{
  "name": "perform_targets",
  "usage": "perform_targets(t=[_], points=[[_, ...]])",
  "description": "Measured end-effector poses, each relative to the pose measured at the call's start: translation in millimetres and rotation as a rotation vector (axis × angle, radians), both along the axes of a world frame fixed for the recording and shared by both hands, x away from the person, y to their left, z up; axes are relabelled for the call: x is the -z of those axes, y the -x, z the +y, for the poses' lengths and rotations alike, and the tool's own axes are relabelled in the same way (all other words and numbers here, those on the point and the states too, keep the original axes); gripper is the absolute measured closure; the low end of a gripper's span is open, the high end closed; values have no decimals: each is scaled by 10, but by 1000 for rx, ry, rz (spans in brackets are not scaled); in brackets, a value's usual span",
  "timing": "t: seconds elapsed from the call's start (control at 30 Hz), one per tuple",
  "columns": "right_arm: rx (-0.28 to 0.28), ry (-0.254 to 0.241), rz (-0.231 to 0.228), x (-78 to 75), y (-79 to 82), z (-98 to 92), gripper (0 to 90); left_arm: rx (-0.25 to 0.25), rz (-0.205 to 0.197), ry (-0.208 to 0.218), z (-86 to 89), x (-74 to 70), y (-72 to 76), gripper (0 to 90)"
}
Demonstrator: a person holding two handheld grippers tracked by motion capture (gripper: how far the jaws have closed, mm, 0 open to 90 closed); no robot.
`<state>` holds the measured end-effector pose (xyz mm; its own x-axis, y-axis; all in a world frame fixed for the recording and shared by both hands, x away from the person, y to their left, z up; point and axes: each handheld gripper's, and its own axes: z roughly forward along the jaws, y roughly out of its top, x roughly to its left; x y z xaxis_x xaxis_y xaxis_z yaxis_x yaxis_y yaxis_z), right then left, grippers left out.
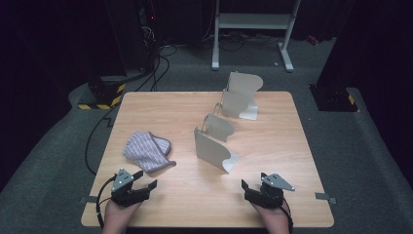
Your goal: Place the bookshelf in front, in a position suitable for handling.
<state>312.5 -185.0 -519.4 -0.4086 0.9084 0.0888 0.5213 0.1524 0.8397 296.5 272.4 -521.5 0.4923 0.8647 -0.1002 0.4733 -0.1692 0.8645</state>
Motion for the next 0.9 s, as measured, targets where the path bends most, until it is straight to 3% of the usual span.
perform_targets(t=[0.17, 0.3, 0.4, 0.47, 0.53, 0.67, 0.8, 0.9], points=[[3, 3, -11, -21, -37, -72, 155, 4, 29, -32, -52, 34, -5, 268], [0, 23, -12, 6, -9, -165, 155, -18, 28, -7, -41, 15, -14, 271], [-1, 17, -11, 16, -10, -227, 155, -33, 30, -10, -75, 7, -10, 271], [10, 4, -35, -2, -14, -303, 156, -34, 38, -8, -115, 16, 14, 271], [16, -4, -45, -10, -16, -329, 157, -34, 47, -31, -177, 22, 41, 268], [12, -13, -74, -21, 7, -357, 157, -30, 37, -31, -280, -22, 74, 265], [2, 21, -98, -46, 93, -330, 157, -14, 19, -27, -392, -110, 82, 262], [20, 19, -117, -86, 174, -335, 158, 13, 9, -29, -479, -178, 70, 260]])
